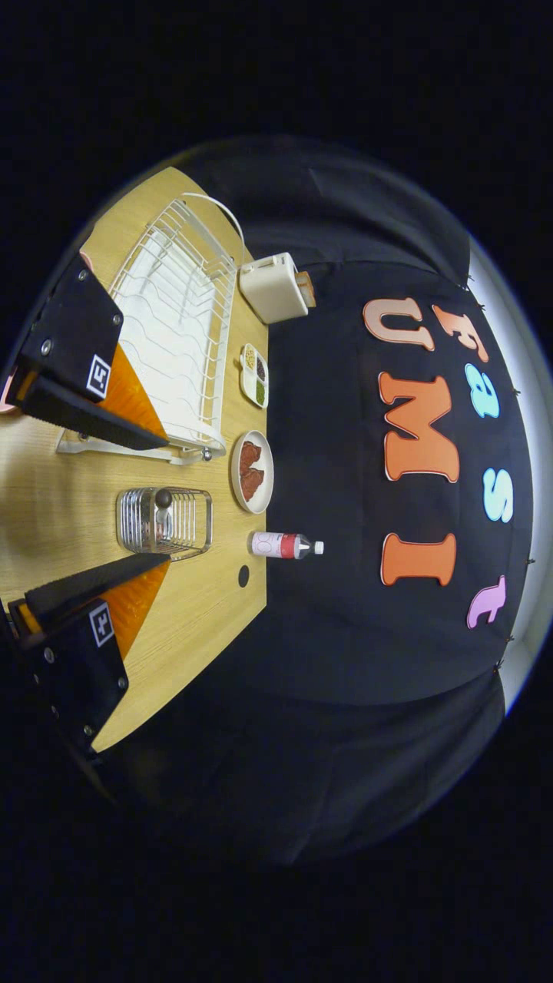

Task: Take the plate from the dish rack, then take the spoon from the basket and place it into the plate.

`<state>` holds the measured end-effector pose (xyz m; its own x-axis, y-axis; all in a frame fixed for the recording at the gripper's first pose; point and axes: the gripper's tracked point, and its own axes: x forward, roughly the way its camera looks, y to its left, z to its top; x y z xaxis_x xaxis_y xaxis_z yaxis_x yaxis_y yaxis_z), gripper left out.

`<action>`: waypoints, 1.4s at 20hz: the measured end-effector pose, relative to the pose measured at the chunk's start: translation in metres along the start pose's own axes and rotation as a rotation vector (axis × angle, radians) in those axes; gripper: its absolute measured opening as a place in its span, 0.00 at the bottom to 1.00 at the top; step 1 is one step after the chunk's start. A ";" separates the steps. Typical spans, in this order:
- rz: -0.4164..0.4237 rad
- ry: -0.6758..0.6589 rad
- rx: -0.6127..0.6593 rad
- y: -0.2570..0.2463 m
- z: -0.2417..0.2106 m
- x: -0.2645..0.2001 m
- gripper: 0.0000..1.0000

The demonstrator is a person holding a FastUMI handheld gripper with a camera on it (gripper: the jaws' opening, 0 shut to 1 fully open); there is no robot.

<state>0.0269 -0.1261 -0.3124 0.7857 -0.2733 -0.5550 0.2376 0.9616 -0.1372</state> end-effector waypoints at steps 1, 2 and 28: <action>-0.009 -0.014 -0.005 -0.003 0.002 0.007 0.79; -0.014 -0.020 -0.010 -0.003 0.000 0.012 0.75; -0.056 -0.214 -0.127 0.013 0.095 -0.012 0.11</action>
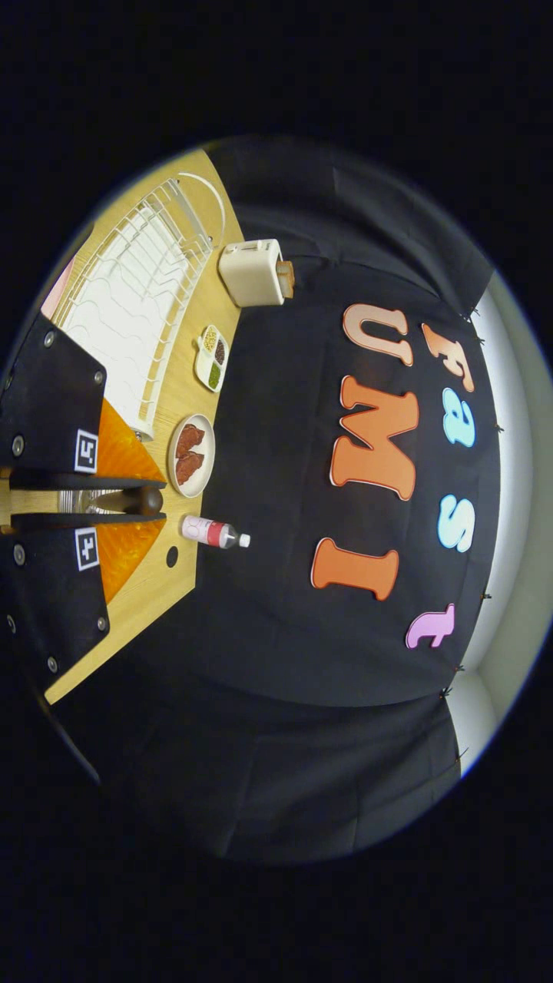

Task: Take the plate from the dish rack, then take the spoon from the basket and place it into the plate.

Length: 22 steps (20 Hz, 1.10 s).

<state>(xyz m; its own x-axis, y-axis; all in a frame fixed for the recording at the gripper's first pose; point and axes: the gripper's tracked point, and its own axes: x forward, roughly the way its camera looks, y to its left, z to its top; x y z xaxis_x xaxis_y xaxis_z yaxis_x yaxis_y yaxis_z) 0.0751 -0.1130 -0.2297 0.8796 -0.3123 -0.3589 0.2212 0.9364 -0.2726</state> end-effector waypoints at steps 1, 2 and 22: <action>0.002 -0.015 0.002 0.001 0.009 -0.007 0.12; 0.006 -0.027 0.003 0.002 0.017 -0.015 0.11; 0.409 -0.059 -0.122 0.143 -0.007 -0.137 0.11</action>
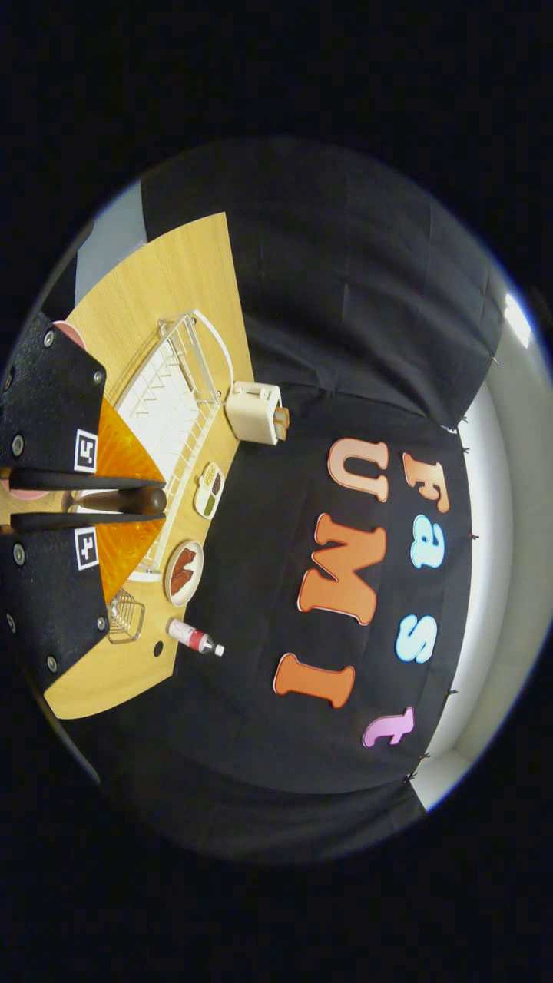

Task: Take the plate from the dish rack, then take the spoon from the basket and place it into the plate.

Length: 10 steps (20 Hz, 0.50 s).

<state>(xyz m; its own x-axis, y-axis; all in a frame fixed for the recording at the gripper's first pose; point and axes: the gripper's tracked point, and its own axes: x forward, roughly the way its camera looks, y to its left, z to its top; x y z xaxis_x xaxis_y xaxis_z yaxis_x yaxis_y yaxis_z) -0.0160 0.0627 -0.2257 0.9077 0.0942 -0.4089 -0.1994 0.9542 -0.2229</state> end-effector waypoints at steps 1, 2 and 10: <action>0.025 0.009 0.005 0.010 -0.005 0.002 0.12; 0.048 0.018 0.015 0.019 -0.012 0.005 0.11; 0.156 0.047 0.092 0.049 -0.040 0.009 0.12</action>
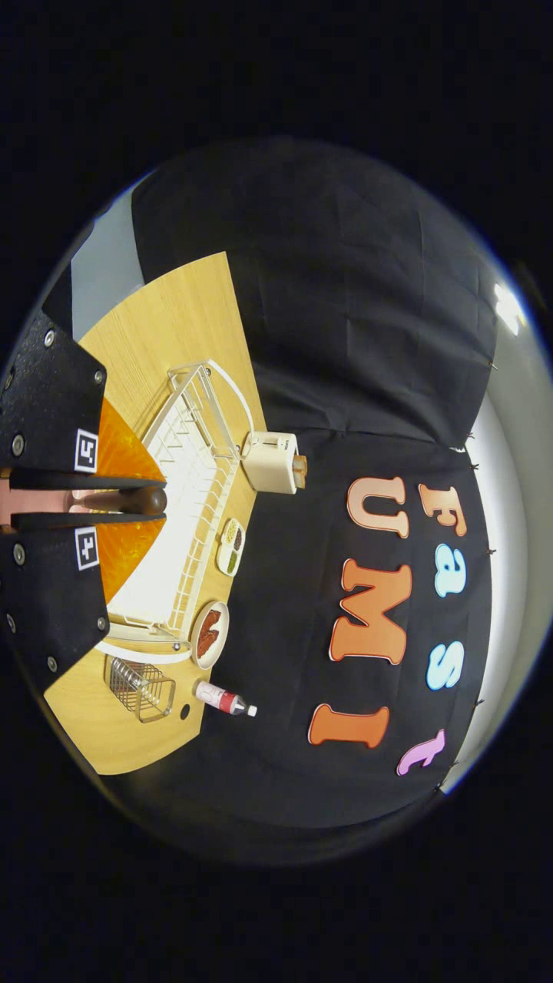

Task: Take the plate from the dish rack, then take the spoon from the basket and place it into the plate.

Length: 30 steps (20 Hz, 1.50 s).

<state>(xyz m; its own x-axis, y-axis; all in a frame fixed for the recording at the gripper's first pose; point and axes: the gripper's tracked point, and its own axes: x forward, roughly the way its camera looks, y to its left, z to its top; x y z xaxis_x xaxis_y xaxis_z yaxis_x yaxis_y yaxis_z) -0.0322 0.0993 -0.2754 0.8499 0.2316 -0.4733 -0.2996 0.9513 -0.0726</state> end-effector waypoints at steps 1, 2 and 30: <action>0.008 -0.004 0.010 0.000 -0.002 -0.001 0.12; 0.017 -0.003 0.020 -0.001 -0.006 -0.003 0.11; -0.067 -0.057 0.155 -0.042 -0.036 -0.051 0.65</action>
<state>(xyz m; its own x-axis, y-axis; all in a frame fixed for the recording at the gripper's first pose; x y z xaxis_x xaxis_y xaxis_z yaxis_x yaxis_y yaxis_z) -0.0786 0.0400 -0.2802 0.8904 0.1737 -0.4208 -0.1751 0.9839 0.0356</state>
